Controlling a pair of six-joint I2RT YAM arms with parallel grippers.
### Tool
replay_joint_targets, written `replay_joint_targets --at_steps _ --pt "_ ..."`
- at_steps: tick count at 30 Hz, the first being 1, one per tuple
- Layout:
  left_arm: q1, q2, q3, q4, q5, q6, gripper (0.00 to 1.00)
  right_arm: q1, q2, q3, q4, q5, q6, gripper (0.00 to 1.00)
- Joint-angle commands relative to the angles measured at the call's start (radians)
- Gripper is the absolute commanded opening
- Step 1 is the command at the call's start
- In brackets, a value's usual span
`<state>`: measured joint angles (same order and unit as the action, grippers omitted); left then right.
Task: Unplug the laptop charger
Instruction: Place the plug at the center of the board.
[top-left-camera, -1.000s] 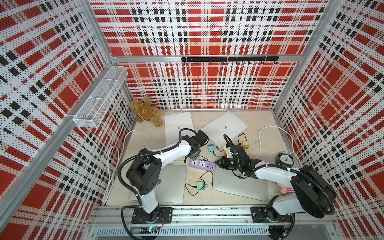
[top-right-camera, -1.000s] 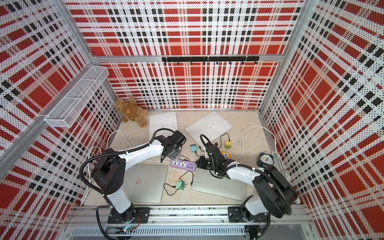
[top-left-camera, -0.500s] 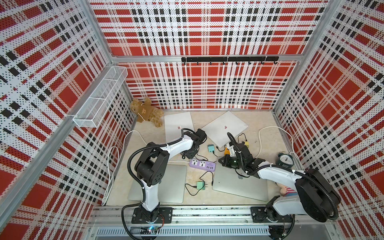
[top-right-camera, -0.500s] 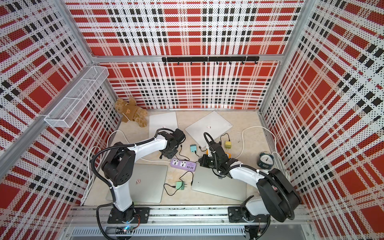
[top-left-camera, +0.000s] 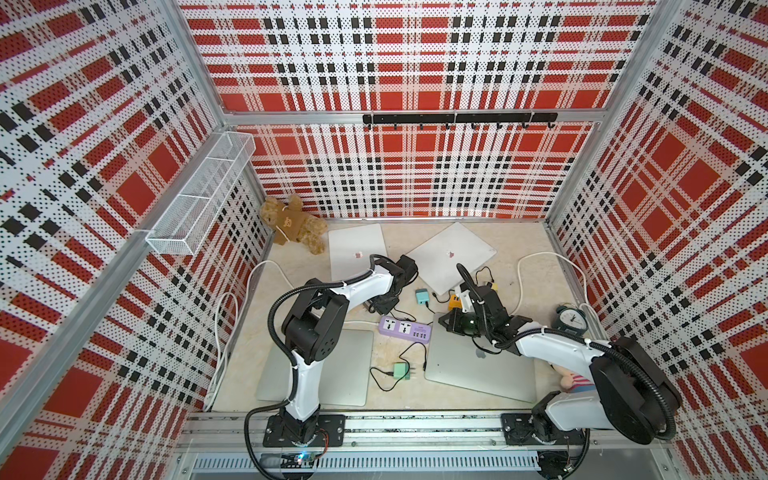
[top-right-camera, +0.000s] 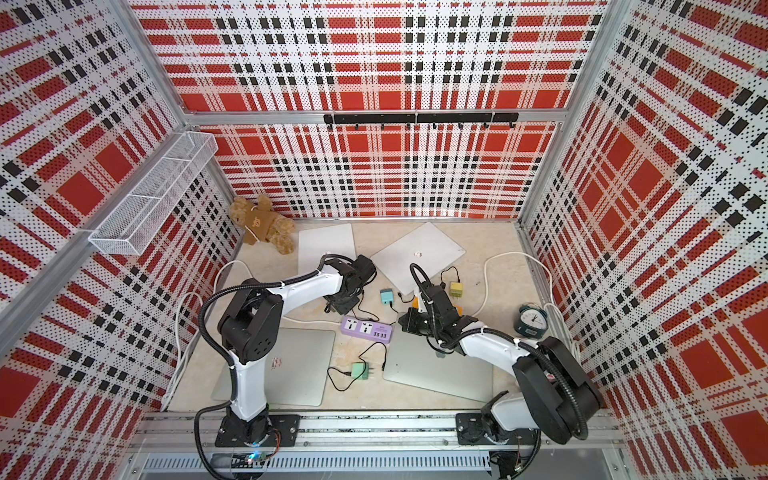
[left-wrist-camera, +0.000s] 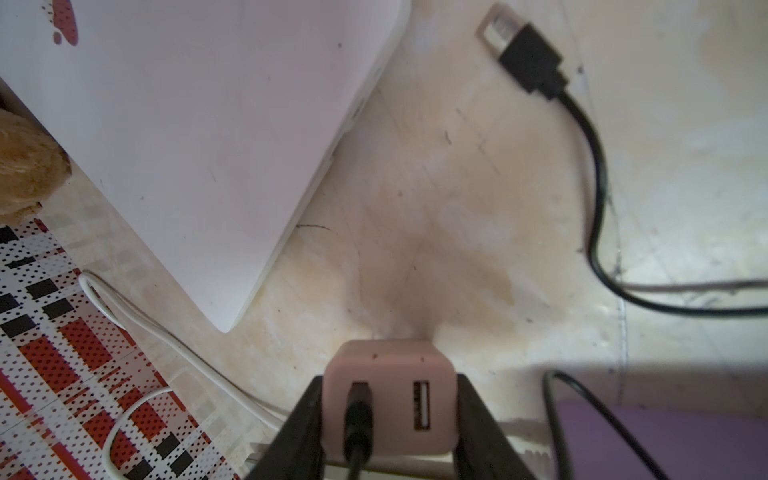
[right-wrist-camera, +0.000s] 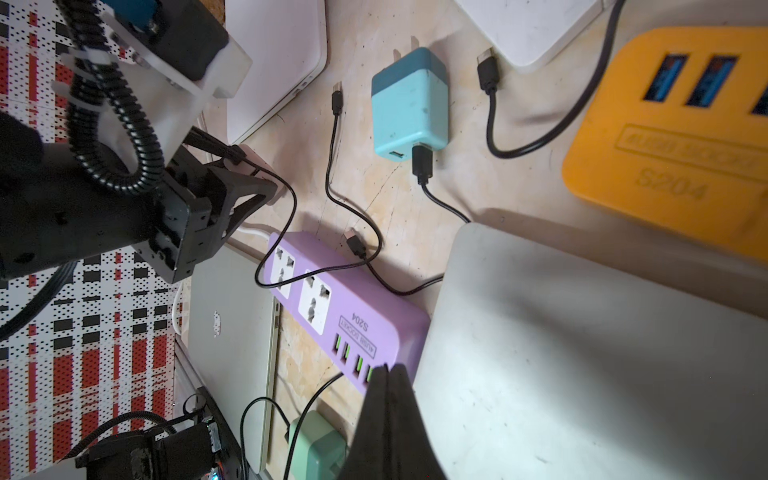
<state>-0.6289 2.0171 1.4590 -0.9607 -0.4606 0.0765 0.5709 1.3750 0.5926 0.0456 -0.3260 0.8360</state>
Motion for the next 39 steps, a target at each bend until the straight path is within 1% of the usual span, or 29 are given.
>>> replay_joint_targets --at_steps 1,11,20,33,39 --pt "-0.005 0.055 0.020 -0.022 0.017 0.010 0.35 -0.010 -0.001 0.002 -0.022 -0.008 -0.020 0.03" --pt "-0.008 0.110 0.070 -0.029 0.019 0.015 0.40 -0.016 0.018 0.002 -0.013 -0.014 -0.024 0.03" --pt "0.010 0.137 0.098 -0.022 0.093 0.021 0.42 -0.025 0.032 0.008 -0.012 -0.025 -0.029 0.03" --pt "0.048 0.133 0.089 0.076 0.225 0.081 0.42 -0.028 0.048 0.008 -0.003 -0.035 -0.035 0.02" --pt "0.059 0.141 0.104 0.089 0.213 0.085 0.41 -0.029 0.050 0.006 -0.001 -0.040 -0.034 0.02"
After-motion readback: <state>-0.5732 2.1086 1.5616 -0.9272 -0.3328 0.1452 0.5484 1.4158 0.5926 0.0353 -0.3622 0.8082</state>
